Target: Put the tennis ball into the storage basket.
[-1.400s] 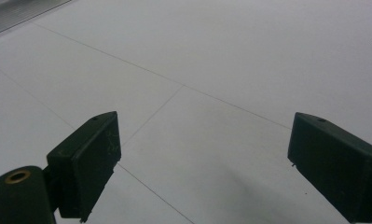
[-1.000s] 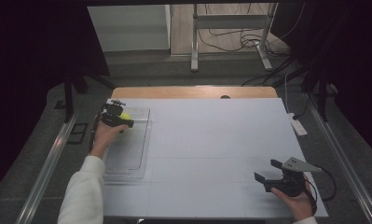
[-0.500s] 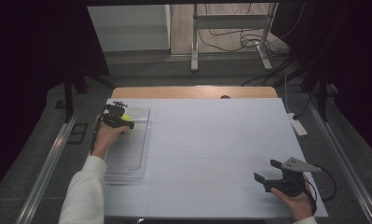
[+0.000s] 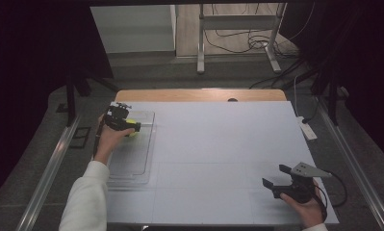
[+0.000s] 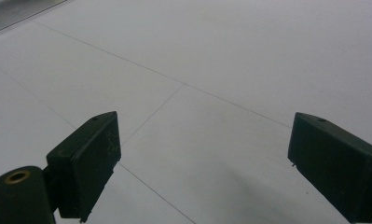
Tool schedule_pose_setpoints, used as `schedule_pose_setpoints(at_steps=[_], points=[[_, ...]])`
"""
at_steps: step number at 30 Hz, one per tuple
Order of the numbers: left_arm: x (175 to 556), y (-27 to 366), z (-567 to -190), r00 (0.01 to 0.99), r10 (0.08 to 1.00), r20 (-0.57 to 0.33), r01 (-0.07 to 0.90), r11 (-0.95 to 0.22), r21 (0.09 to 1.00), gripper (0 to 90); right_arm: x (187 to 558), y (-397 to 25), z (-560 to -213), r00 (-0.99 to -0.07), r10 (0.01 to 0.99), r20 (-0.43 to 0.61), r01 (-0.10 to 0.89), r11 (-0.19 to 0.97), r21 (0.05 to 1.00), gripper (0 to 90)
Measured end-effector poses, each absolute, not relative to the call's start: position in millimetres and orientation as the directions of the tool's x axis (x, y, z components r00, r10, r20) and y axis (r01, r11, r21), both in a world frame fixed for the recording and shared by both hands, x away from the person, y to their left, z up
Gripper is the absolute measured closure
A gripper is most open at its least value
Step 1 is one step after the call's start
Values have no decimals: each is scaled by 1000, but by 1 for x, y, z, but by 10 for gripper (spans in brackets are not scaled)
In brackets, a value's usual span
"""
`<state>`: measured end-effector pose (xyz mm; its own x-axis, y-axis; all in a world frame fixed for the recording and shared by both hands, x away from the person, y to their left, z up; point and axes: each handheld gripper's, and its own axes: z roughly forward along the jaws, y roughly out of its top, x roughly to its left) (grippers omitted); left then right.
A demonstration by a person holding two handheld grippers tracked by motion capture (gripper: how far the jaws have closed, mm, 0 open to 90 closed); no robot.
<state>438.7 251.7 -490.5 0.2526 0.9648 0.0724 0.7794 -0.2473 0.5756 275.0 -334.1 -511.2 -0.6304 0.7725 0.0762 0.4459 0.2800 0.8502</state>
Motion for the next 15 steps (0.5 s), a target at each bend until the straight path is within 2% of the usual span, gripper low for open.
schedule_pose_setpoints(at_steps=[15], points=[[426,256,-472,272,962,21,714,-216,666,119,276,-334,-511,-630,773,78,446,277,851,98]])
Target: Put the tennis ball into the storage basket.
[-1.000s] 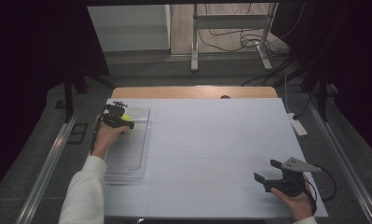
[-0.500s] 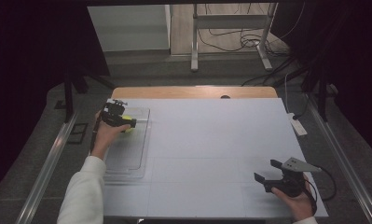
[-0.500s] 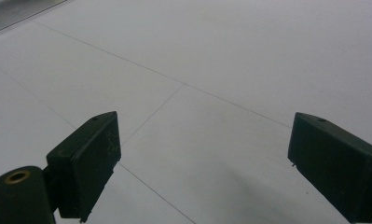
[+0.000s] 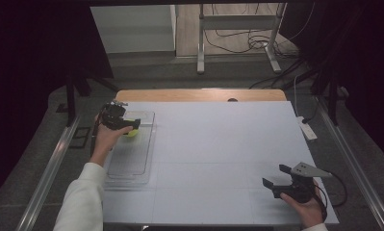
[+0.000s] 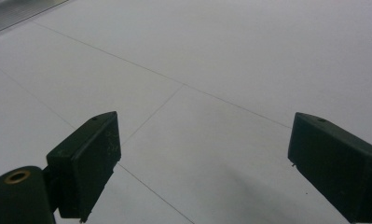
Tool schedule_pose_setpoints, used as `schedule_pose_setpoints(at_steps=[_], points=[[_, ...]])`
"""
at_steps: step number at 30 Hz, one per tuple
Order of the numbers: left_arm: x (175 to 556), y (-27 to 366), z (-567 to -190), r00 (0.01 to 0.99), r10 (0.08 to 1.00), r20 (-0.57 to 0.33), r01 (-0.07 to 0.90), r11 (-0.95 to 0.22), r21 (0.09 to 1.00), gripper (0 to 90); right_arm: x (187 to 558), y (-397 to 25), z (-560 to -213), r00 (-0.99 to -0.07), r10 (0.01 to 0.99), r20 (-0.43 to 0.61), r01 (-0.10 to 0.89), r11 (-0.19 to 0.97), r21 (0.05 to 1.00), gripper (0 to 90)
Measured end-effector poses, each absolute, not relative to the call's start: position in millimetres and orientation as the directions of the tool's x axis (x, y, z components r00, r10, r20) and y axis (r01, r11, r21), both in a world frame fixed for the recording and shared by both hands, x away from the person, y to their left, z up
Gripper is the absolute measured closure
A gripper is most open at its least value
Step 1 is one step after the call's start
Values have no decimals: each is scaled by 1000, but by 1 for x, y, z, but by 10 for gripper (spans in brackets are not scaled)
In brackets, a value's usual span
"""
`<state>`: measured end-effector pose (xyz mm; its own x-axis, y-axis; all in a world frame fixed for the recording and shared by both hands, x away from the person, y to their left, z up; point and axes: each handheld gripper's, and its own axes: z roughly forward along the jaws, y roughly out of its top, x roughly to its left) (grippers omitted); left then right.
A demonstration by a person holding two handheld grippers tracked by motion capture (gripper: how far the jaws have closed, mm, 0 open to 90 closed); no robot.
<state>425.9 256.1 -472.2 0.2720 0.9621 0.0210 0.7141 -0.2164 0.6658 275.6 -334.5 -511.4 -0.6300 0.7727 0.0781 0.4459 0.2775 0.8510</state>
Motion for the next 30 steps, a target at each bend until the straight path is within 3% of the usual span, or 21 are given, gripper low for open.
schedule_pose_setpoints(at_steps=[30], points=[[367,240,-440,438,896,-73,556,-207,805,110,278,-336,-510,-630,771,92,445,262,856,97]])
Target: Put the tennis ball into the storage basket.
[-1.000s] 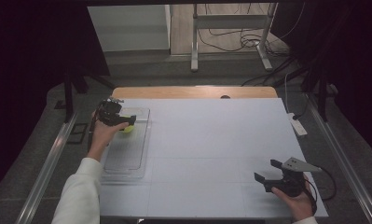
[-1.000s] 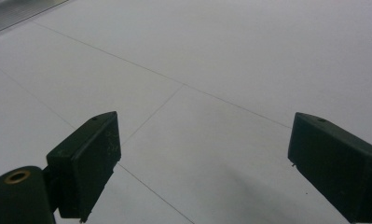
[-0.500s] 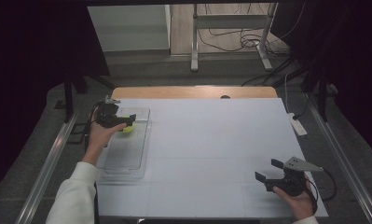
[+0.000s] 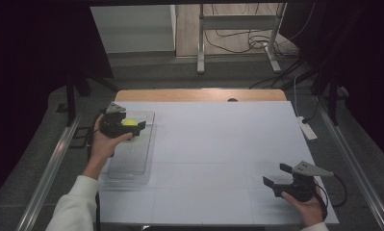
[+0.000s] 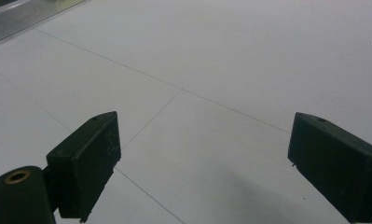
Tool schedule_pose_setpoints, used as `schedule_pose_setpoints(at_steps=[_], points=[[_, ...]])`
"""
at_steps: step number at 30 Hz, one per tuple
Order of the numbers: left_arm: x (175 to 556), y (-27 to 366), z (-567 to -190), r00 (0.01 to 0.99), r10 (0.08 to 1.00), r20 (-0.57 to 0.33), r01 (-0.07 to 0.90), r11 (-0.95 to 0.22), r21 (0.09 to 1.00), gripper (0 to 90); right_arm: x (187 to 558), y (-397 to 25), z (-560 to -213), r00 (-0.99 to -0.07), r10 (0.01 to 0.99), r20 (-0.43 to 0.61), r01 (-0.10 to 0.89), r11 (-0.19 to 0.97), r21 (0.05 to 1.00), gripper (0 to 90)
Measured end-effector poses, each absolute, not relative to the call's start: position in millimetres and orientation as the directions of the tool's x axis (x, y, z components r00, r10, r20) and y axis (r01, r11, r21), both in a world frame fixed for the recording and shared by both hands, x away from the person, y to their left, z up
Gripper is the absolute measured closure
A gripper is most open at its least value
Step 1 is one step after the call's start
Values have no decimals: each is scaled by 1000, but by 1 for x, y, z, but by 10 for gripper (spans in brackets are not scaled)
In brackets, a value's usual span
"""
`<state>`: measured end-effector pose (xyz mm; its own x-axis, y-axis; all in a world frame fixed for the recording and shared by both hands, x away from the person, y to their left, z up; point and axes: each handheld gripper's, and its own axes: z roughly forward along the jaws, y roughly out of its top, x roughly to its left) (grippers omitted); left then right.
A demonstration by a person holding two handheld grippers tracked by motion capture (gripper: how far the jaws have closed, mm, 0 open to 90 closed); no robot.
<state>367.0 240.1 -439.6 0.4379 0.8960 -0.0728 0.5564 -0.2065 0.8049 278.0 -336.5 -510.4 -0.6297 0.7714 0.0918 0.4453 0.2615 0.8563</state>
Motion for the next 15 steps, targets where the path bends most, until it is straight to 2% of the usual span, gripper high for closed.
schedule_pose_setpoints(at_steps=[9,15], points=[[336,233,-432,510,853,-110,502,-191,843,108,277,-334,-510,-629,773,82,444,270,855,97],[312,221,-433,559,824,-96,465,-216,858,106,276,-334,-509,-625,777,78,441,269,856,97]])
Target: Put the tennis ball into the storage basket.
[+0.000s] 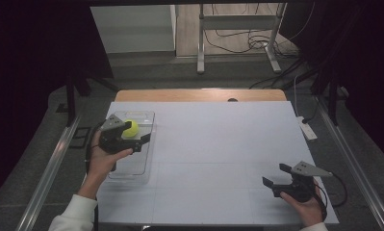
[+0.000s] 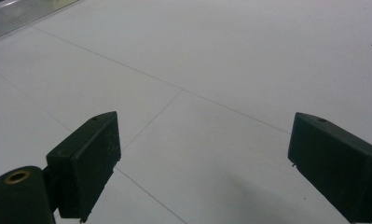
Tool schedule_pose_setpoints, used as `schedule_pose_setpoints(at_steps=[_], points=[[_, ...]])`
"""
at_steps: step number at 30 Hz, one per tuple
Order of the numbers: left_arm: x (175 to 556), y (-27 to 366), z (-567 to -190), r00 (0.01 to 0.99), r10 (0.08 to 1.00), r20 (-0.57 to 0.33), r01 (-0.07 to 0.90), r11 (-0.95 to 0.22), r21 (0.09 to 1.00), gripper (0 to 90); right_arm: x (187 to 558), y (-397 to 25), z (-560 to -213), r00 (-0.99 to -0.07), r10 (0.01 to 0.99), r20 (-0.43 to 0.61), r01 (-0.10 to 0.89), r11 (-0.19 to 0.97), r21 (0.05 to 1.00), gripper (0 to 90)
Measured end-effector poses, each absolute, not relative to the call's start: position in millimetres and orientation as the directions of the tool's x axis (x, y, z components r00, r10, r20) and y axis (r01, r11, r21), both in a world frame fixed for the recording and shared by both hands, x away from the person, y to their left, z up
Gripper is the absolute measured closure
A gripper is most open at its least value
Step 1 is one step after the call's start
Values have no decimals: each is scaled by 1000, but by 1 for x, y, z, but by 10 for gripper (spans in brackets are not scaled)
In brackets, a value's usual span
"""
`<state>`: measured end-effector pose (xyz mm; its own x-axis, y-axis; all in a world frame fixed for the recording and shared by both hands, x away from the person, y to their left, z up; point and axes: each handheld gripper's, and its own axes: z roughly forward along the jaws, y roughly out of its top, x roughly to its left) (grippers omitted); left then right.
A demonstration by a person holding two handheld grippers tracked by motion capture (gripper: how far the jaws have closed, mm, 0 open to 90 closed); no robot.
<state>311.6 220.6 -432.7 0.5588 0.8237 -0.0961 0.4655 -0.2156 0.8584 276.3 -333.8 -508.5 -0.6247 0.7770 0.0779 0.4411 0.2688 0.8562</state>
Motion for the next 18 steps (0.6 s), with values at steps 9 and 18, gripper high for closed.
schedule_pose_setpoints(at_steps=[9,18], points=[[282,211,-453,587,804,-88,458,-240,856,105,278,-335,-508,-627,773,98,444,251,860,97],[261,213,-470,594,794,-127,466,-211,859,105,277,-335,-507,-632,769,97,435,248,865,96]])
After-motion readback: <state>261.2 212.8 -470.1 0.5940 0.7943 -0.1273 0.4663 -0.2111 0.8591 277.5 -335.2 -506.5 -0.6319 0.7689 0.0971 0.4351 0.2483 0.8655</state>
